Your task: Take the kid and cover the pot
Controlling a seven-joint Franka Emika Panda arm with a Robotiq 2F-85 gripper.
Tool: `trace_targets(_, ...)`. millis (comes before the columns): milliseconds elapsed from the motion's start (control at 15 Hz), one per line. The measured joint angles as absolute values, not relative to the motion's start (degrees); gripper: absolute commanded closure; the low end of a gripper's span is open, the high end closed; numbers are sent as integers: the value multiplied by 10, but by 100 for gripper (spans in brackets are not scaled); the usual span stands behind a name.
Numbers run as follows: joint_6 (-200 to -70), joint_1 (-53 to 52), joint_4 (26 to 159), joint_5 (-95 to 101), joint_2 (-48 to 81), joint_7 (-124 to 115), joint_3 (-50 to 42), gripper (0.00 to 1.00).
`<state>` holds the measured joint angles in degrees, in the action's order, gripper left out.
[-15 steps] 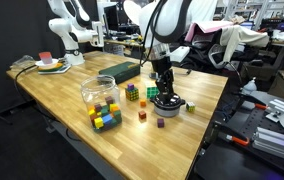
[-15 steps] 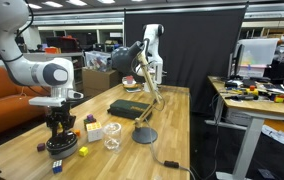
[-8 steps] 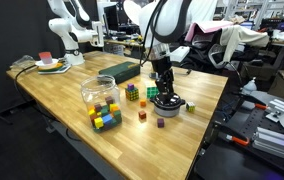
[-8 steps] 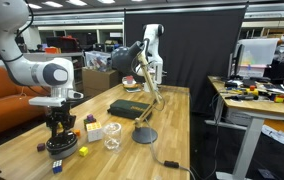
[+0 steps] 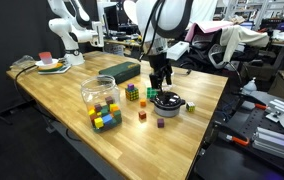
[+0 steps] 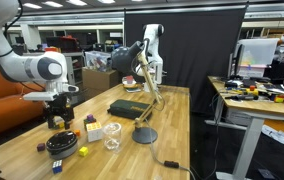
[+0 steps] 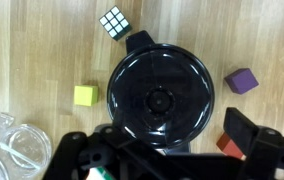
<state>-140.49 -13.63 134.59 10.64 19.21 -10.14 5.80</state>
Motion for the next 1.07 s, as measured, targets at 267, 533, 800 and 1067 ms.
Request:
trace_targets(267, -1418, -161, 1387, 106, 153, -170, 61, 0)
trace_targets(533, -1420, -162, 1404, 96, 146, -182, 67, 0)
trace_targets(800, -1420, -162, 1403, 96, 146, -182, 66, 0)
trace_targets(1067, -1420, -162, 1403, 96, 146, -182, 66, 0)
